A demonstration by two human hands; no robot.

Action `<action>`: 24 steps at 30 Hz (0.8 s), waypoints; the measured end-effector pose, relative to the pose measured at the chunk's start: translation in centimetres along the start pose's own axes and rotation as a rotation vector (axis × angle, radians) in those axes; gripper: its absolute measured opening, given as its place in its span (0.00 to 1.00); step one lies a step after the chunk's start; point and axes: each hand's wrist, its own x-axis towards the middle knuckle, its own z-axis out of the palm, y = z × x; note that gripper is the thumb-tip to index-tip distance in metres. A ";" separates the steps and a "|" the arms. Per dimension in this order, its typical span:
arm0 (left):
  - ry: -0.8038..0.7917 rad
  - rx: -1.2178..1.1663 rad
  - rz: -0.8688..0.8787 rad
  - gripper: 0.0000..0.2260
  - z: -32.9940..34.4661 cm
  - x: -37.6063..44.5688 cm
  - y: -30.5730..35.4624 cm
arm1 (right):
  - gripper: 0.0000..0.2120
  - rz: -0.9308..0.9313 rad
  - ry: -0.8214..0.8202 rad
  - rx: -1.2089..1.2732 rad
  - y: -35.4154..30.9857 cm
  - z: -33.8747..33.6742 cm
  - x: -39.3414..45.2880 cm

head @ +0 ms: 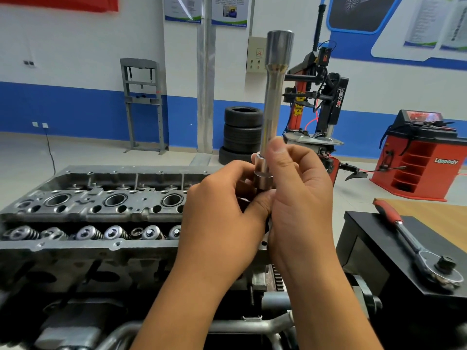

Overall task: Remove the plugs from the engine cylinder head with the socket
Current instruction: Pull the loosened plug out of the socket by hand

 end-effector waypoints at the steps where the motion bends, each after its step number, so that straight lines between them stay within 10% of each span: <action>1: 0.014 0.008 -0.002 0.07 0.0 0.0 0.0 | 0.13 -0.015 -0.003 -0.018 0.0 0.0 -0.1; 24: -0.020 0.016 0.015 0.06 0.0 0.1 -0.2 | 0.15 -0.045 0.034 -0.105 0.2 -0.1 0.0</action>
